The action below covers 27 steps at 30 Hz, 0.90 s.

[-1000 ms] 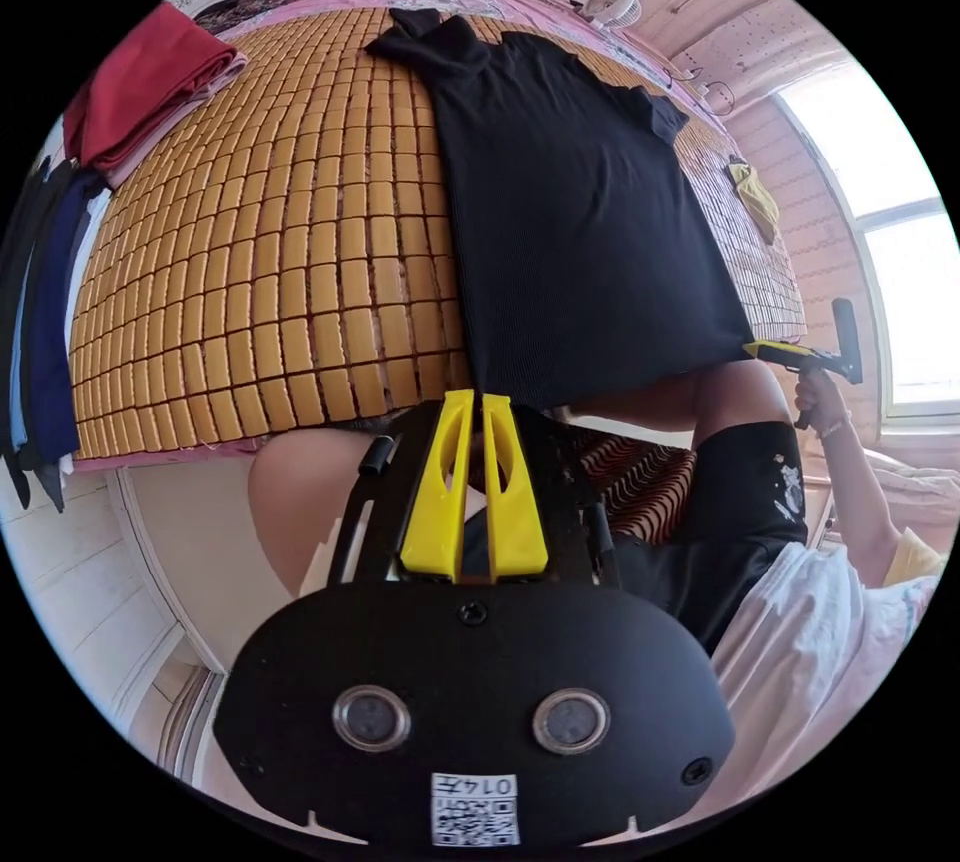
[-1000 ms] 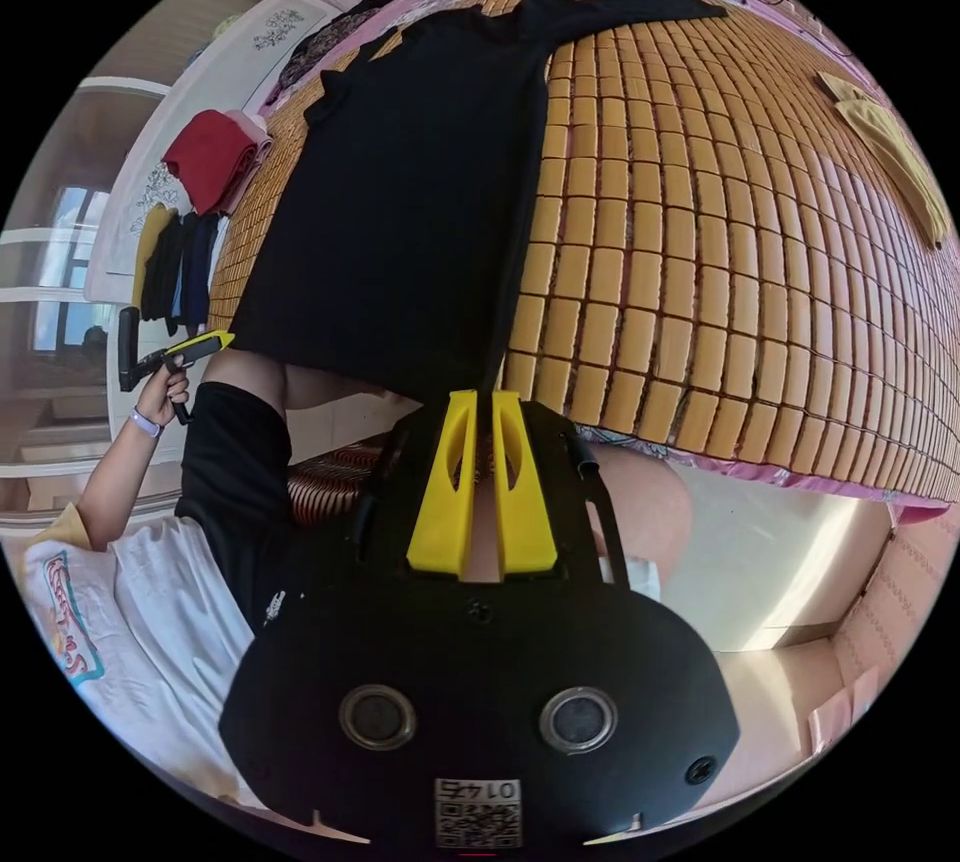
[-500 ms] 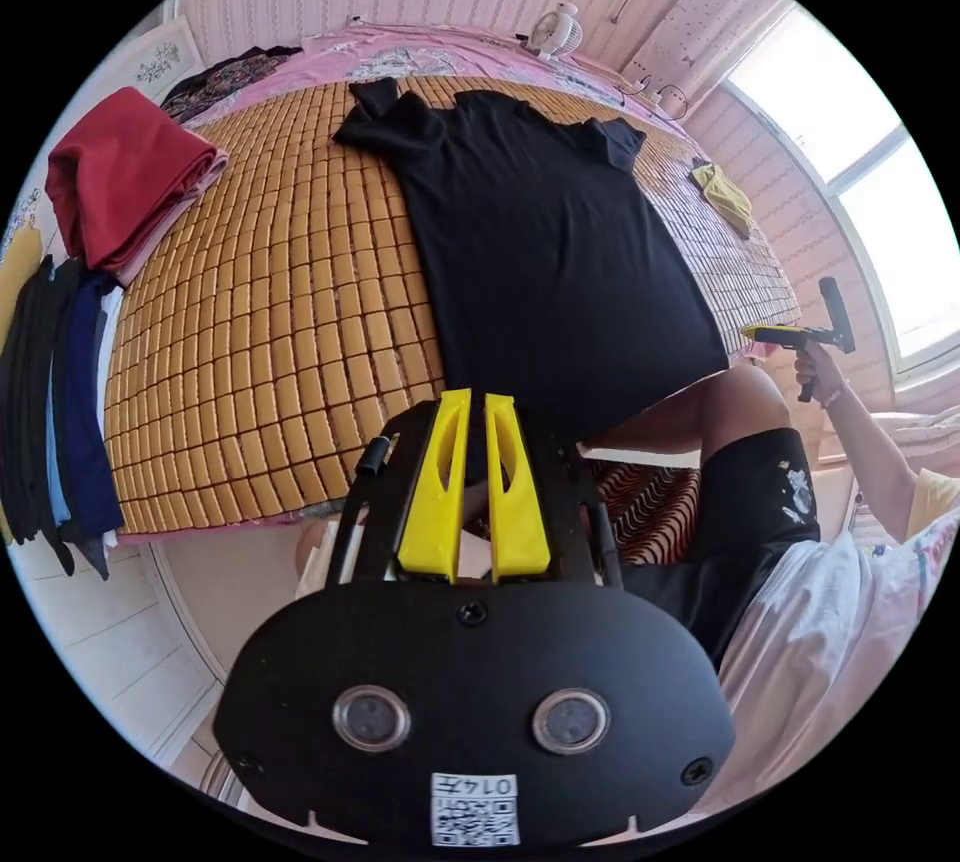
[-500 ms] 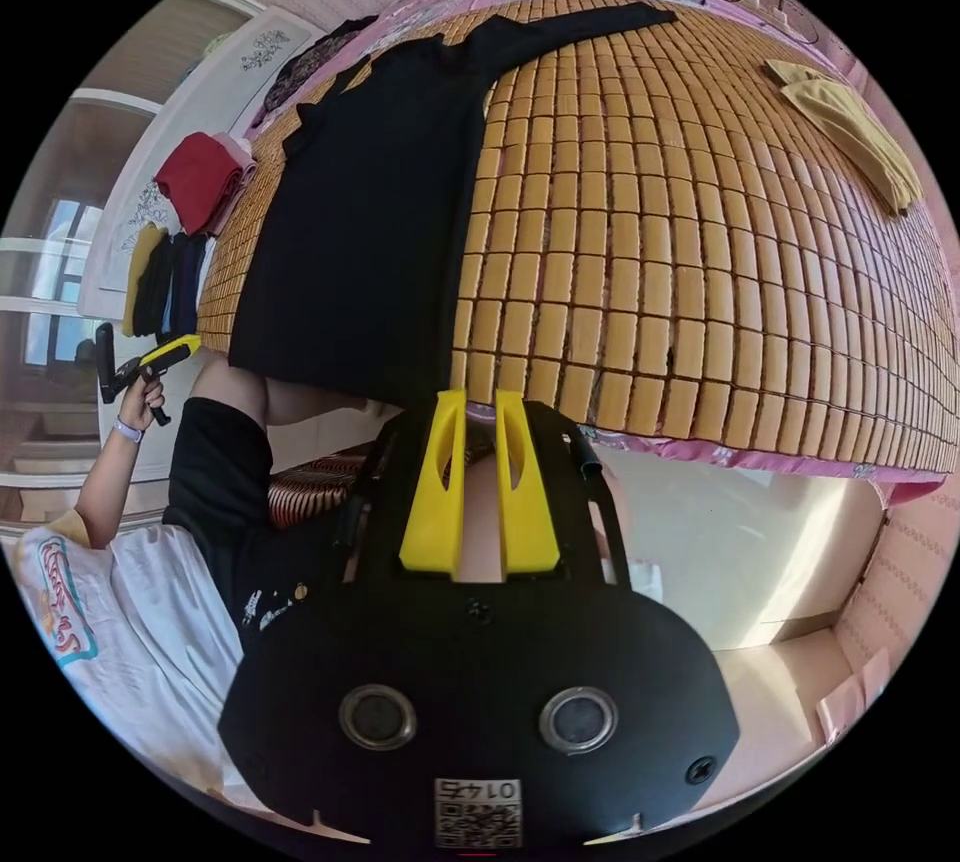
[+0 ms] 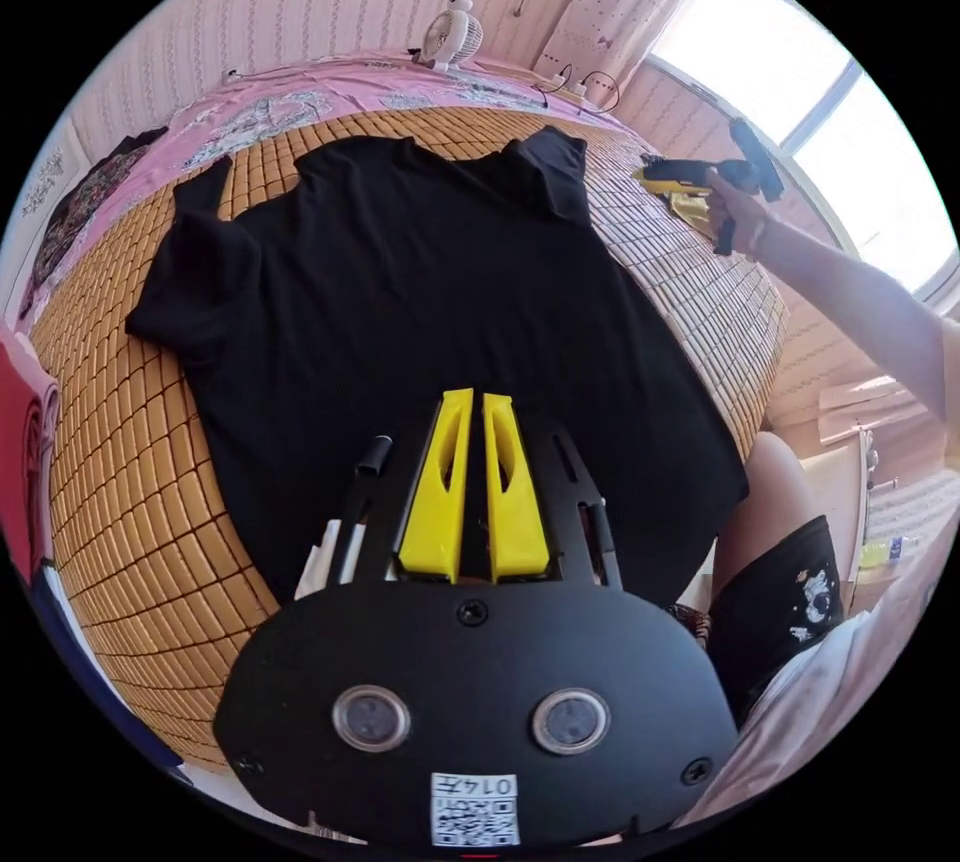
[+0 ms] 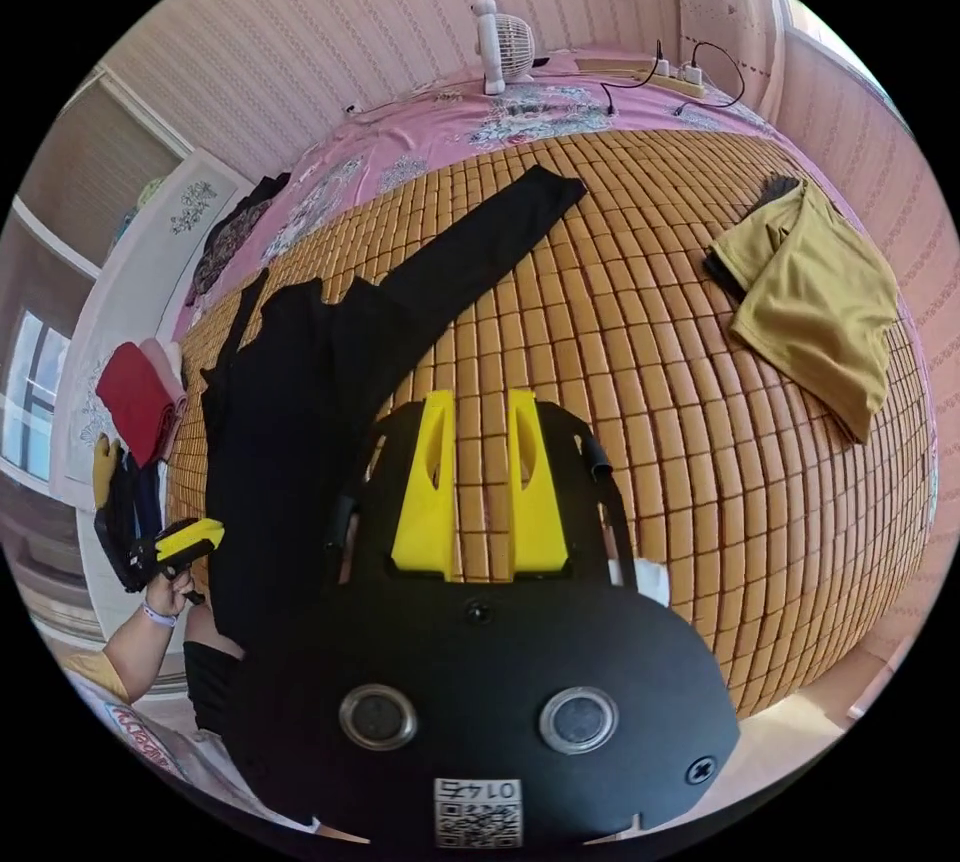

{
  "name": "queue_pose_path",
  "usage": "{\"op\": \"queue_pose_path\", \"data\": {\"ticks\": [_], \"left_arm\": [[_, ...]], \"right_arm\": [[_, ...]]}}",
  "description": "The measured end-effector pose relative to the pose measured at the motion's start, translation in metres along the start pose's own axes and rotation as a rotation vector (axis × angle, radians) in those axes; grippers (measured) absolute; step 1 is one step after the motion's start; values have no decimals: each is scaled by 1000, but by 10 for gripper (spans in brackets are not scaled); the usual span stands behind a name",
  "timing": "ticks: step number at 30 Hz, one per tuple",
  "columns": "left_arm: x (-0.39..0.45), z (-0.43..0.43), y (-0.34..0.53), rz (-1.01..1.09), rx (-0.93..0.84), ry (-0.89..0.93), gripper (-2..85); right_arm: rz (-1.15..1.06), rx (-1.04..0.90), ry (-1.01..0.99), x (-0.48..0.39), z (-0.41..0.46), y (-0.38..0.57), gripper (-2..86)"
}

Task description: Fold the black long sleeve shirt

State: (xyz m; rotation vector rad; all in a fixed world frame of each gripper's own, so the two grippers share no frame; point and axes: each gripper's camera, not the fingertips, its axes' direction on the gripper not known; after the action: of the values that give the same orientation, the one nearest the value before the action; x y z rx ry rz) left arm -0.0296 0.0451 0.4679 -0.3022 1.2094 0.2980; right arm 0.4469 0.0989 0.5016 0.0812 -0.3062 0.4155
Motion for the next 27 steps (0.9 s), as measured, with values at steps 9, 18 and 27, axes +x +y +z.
{"op": "queue_pose_path", "data": {"ticks": [9, 18, 27], "left_arm": [[-22, 33, -10, 5, -39, 47, -9], [-20, 18, -59, 33, -51, 158, -10], [-5, 46, -162, 94, 56, 207, -9]], "right_arm": [[212, 2, 87, 25, 68, -77, 15], [-12, 63, 88, 17, -90, 37, -5], [73, -84, 282, 86, -139, 68, 4]]}}
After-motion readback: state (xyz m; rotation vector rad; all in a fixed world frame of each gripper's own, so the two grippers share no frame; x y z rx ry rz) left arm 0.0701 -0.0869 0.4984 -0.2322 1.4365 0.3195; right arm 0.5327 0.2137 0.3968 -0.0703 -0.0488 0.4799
